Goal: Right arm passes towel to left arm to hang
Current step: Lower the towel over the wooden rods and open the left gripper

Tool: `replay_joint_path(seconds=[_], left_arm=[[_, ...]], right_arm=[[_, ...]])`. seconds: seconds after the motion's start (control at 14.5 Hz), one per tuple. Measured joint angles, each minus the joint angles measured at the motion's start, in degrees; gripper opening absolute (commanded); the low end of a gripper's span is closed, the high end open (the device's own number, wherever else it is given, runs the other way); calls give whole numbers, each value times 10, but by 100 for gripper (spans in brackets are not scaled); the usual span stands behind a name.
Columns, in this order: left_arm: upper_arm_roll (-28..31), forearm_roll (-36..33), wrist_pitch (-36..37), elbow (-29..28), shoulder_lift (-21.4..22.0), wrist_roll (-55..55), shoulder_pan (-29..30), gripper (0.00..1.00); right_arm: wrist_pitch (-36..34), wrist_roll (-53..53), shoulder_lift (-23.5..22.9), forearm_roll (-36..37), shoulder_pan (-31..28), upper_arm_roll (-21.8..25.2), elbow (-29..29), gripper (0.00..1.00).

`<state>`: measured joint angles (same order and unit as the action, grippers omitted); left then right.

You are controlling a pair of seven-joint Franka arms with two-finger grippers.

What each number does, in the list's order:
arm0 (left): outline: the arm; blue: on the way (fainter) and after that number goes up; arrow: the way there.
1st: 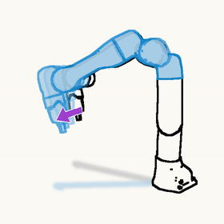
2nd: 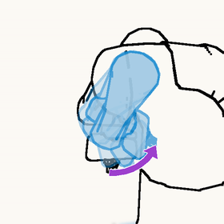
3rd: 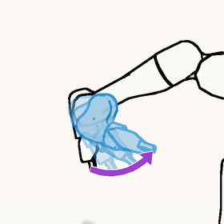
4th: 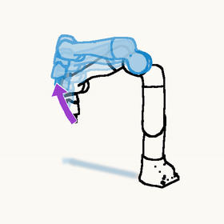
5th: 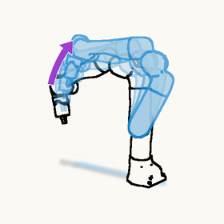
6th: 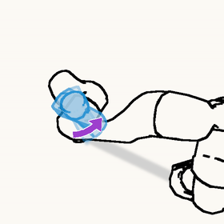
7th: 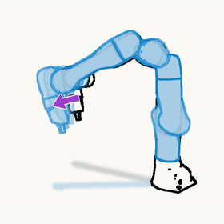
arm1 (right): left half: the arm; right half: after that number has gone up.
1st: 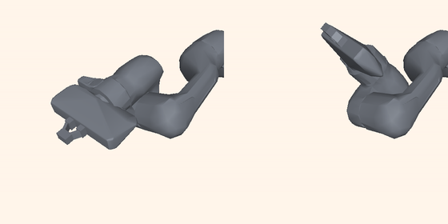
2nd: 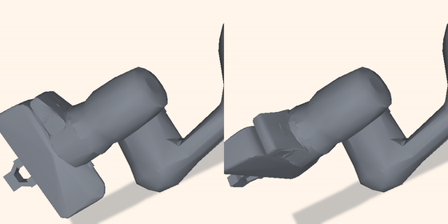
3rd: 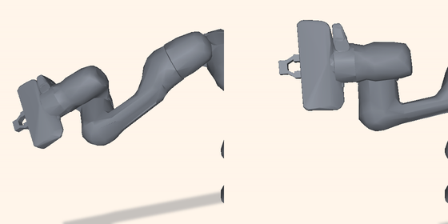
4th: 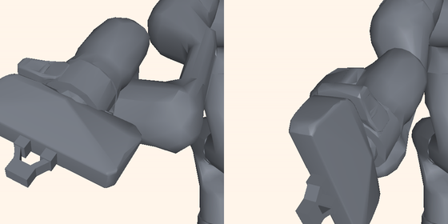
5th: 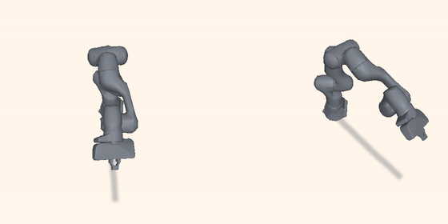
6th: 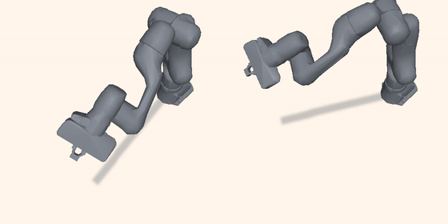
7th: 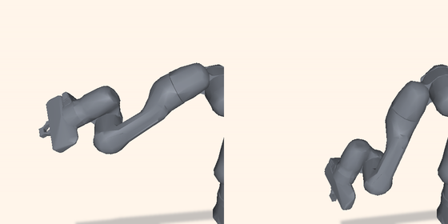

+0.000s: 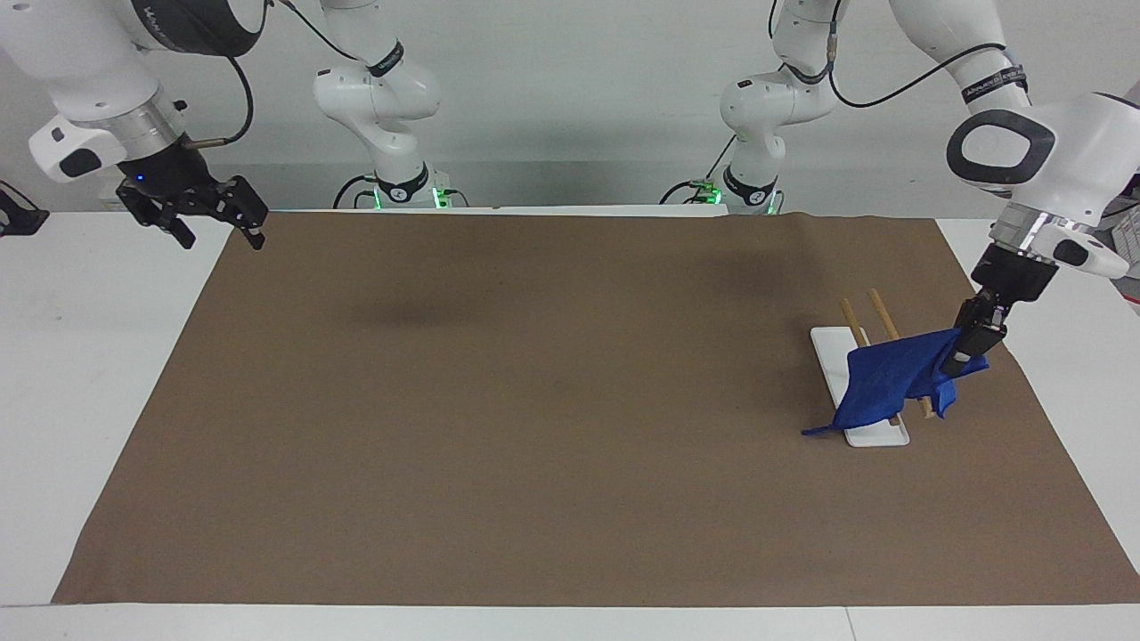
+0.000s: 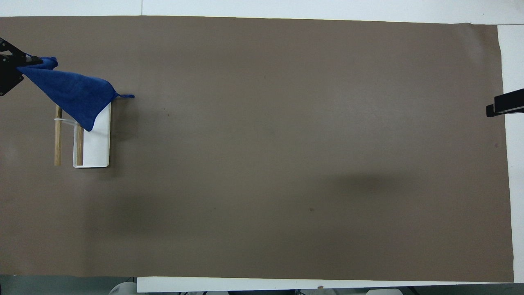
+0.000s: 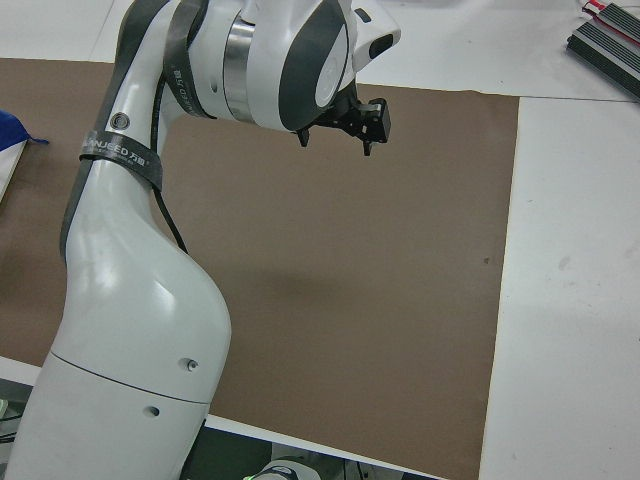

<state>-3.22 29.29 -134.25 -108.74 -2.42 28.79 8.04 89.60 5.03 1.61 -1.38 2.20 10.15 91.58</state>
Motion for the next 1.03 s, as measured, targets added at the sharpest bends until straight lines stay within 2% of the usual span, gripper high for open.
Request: replay_joint_path(seconds=[0.21,0.62,1.03], left_arm=[[0,-19,14,18,-11,-6,19,0],[0,-20,20,19,-16,-34,45,0],[2,-22,130,14,-7,-162,95,2]], right_arm=[[0,0,0,0,1,1,0,99],[0,0,0,0,1,1,0,99],[-2,0,2,0,2,2,-2,99]])
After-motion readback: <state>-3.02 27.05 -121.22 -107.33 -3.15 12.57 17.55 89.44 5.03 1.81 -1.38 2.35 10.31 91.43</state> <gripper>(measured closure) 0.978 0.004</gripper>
